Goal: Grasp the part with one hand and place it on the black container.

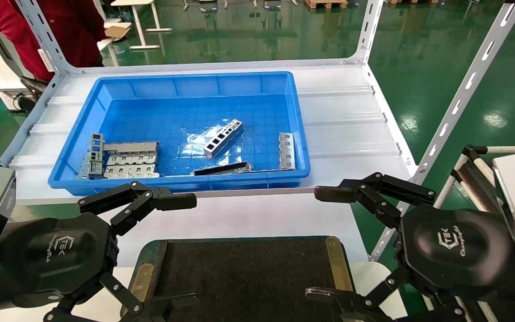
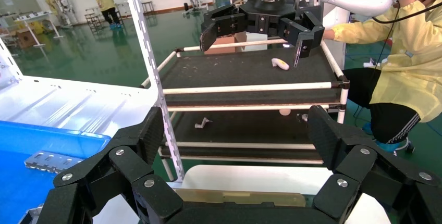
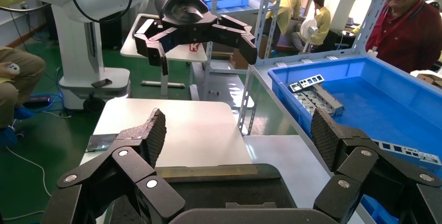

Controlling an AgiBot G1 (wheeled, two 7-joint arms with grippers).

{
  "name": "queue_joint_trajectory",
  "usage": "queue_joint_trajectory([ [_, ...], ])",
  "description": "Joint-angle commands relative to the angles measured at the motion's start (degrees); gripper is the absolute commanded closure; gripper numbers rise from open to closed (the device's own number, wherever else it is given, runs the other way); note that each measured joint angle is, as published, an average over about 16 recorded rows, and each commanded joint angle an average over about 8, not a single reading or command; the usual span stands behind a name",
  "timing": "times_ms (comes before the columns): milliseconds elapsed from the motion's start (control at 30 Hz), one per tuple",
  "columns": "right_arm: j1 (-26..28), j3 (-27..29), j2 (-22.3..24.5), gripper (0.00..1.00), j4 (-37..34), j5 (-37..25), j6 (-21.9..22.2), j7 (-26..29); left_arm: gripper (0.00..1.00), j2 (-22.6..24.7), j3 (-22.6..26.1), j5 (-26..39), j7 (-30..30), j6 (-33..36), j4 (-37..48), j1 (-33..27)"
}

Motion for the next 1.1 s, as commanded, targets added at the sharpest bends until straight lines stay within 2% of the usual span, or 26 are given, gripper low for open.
queue_joint_trajectory([
  [33, 0.0, 0.0, 0.0, 0.00, 0.0, 0.0, 0.0, 0.0, 0.00, 0.0, 0.0, 0.0, 0.0, 0.0, 0.0, 0.0],
  [1100, 0.0, 0.0, 0.0, 0.00, 0.0, 0.0, 0.0, 0.0, 0.00, 0.0, 0.0, 0.0, 0.0, 0.0, 0.0, 0.0],
])
